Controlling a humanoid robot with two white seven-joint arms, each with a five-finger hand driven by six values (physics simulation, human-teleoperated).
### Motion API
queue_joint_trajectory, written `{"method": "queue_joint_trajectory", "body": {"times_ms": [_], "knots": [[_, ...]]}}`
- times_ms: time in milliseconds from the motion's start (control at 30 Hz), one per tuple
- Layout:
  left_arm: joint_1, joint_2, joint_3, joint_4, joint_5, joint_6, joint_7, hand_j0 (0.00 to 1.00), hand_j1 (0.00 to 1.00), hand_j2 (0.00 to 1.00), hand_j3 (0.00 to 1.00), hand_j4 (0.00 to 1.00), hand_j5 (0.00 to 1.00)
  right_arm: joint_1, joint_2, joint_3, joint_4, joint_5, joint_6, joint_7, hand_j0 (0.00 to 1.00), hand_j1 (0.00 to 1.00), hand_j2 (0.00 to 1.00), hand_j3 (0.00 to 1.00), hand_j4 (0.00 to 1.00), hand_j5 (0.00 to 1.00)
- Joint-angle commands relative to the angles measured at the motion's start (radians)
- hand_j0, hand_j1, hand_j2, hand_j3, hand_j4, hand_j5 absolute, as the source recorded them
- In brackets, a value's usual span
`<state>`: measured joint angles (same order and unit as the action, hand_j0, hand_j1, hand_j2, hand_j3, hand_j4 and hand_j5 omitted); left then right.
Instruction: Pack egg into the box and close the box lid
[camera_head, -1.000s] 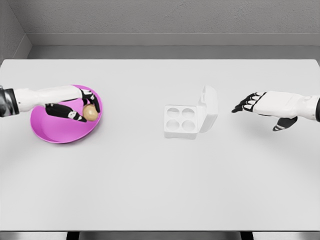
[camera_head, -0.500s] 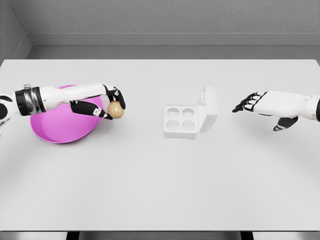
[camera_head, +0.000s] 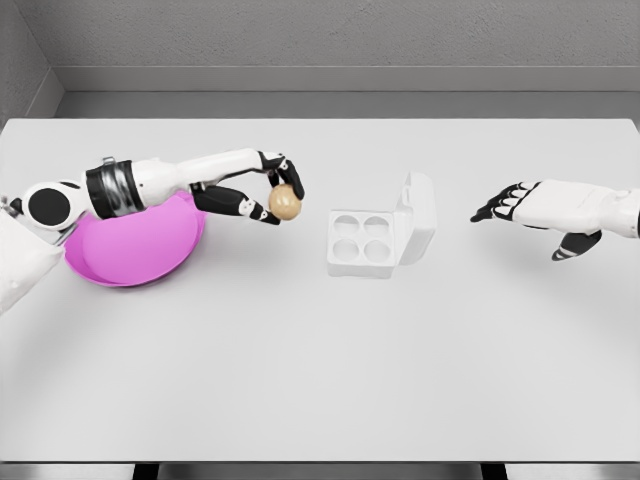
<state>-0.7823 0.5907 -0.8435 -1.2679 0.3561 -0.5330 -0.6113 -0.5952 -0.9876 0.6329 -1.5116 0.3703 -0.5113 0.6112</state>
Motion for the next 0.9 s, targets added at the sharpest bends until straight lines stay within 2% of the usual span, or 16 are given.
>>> {"method": "queue_joint_trajectory", "body": {"times_ms": [0, 300, 400, 500, 567, 767, 800, 867], "knots": [[0.000, -0.023, -0.002, 0.001, 0.032, 0.027, 0.000, 0.33, 0.33, 0.33, 0.33, 0.33, 0.33, 0.000, 0.000, -0.001, 0.001, -0.004, 0.002, 0.000, 1.00, 1.00, 1.00, 1.00, 1.00, 1.00], [0.000, -0.104, 0.000, 0.024, 0.100, 0.050, 0.000, 0.33, 0.33, 0.33, 0.33, 0.33, 0.33, 0.002, 0.001, -0.001, 0.001, -0.004, 0.002, 0.000, 1.00, 1.00, 1.00, 1.00, 1.00, 1.00], [0.003, -0.106, 0.006, 0.022, 0.103, 0.059, 0.000, 0.33, 0.33, 0.33, 0.33, 0.33, 0.33, 0.003, 0.001, -0.001, 0.001, -0.004, 0.002, 0.000, 1.00, 1.00, 1.00, 1.00, 1.00, 1.00], [0.012, -0.143, 0.029, 0.024, 0.106, 0.085, 0.000, 0.33, 0.33, 0.33, 0.33, 0.33, 0.33, 0.005, 0.003, -0.001, 0.001, -0.004, 0.002, 0.000, 1.00, 1.00, 1.00, 1.00, 1.00, 1.00], [0.012, -0.144, 0.020, 0.027, 0.153, 0.085, 0.000, 0.33, 0.33, 0.33, 0.33, 0.33, 0.33, 0.005, 0.003, 0.001, 0.001, -0.004, 0.002, 0.000, 1.00, 1.00, 1.00, 1.00, 1.00, 1.00], [0.008, -0.163, -0.009, 0.028, 0.234, 0.077, 0.000, 0.32, 0.32, 0.32, 0.32, 0.32, 0.32, 0.006, 0.003, 0.001, 0.001, -0.004, 0.002, 0.000, 1.00, 1.00, 1.00, 1.00, 1.00, 1.00], [0.005, -0.167, -0.023, 0.048, 0.241, 0.071, 0.000, 0.33, 0.33, 0.33, 0.33, 0.33, 0.33, 0.006, 0.004, 0.001, -0.001, -0.004, 0.002, 0.000, 1.00, 1.00, 1.00, 1.00, 1.00, 1.00], [0.006, -0.181, -0.023, 0.062, 0.261, -0.007, 0.000, 0.33, 0.33, 0.33, 0.33, 0.33, 0.33, 0.006, 0.004, 0.002, 0.001, -0.004, 0.000, 0.000, 1.00, 1.00, 1.00, 1.00, 1.00, 1.00]]}}
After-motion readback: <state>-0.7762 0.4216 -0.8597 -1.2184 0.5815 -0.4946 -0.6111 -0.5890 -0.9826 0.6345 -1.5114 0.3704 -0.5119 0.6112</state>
